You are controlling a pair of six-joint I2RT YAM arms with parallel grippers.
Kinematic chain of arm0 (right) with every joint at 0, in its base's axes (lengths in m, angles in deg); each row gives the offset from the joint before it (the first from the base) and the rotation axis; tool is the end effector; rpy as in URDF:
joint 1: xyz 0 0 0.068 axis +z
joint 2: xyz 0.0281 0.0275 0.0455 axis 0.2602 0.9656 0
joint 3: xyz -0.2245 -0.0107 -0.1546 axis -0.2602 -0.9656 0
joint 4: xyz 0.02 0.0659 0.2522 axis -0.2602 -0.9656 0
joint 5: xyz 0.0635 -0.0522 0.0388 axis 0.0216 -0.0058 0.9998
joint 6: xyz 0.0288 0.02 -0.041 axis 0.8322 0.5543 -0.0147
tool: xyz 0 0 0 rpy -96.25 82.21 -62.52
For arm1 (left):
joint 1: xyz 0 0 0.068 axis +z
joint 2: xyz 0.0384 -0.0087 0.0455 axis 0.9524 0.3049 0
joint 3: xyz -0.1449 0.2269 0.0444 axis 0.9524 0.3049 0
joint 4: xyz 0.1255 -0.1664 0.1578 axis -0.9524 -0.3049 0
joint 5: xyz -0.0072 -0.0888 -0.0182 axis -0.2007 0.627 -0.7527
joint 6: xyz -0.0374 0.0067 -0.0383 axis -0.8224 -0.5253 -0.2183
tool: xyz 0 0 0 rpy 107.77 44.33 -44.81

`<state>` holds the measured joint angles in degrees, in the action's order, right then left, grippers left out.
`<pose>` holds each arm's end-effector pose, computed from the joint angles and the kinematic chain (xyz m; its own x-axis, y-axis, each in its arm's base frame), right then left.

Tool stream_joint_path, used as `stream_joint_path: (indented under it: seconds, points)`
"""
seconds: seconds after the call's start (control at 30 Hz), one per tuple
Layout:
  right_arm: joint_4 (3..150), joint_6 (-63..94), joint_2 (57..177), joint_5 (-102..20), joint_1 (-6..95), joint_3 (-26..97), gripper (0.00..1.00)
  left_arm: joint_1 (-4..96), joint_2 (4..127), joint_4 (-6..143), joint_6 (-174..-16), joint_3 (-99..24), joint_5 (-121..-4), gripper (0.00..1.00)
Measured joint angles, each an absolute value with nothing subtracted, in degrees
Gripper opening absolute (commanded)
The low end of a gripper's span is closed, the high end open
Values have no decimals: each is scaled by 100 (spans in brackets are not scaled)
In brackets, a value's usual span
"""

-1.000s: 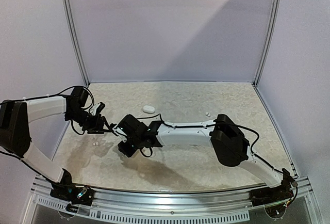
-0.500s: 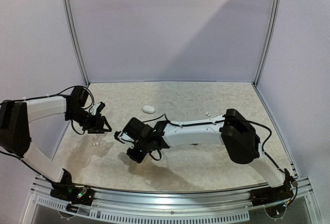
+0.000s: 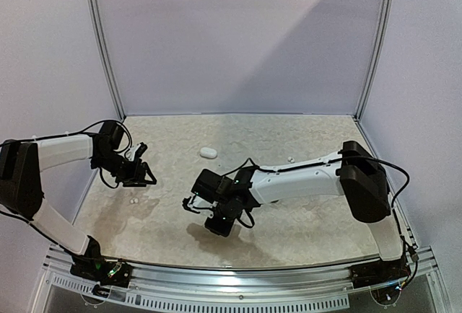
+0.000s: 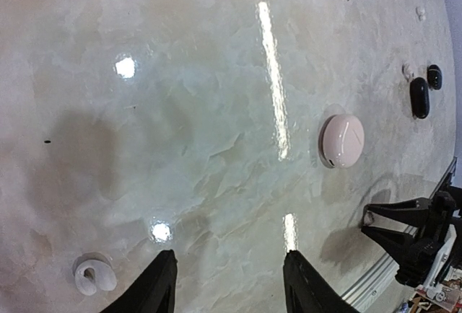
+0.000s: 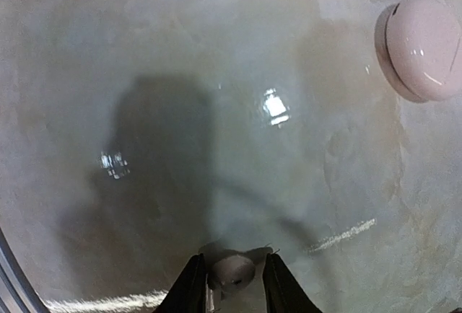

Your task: Insert the wireless bluetooth earbuds into the charging case

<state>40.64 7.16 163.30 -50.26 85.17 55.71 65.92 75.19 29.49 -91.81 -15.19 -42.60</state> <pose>0.1578 0.4331 0.1429 -0.2909 -0.8823 -0.3701 -0.9448 0.3259 -0.0345 0.2611 -0.0458 0.1849 -0.9684 -0.0164 -0.2490 0.1102 0.8672 -0.4857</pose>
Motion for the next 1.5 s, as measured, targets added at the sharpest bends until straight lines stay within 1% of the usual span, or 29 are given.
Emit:
stream_joint_path:
  seconds: [0.2,0.27,0.33,0.47,0.6,0.73,0.93,1.13,1.23,1.5]
  points:
    - [3395,861,16113,-5415,8517,5453,52,6592,7519,2949,-9181,-1517,-4252,51]
    - [3231,1114,16067,-5498,8517,5464,55,6590,7519,2954,-9181,-1510,-4250,51]
    - [3170,1431,15984,-5544,8517,5468,56,6592,7519,2960,-9181,-1506,-4241,51]
    - [3203,2065,15742,-5623,8573,5495,55,6592,7539,3004,-9188,-1504,-4208,51]
    - [3321,2463,15764,-5699,8770,5739,54,6592,7571,3024,-9199,-1504,-4149,51]
    - [3400,2625,15989,-5793,8965,6006,48,6592,7574,3032,-9199,-1504,-4138,51]
    - [3290,2872,16378,-6254,9039,6087,49,6592,7574,3035,-9199,-1504,-4127,51]
    - [3199,3086,16470,-6388,9024,6098,43,6592,7574,3037,-9199,-1504,-4127,51]
    - [3196,3208,16513,-6390,9017,6098,37,6592,7574,3037,-9199,-1504,-4127,51]
    - [3201,3328,16585,-6477,9017,6120,27,6592,7574,3035,-9199,-1504,-4125,51]
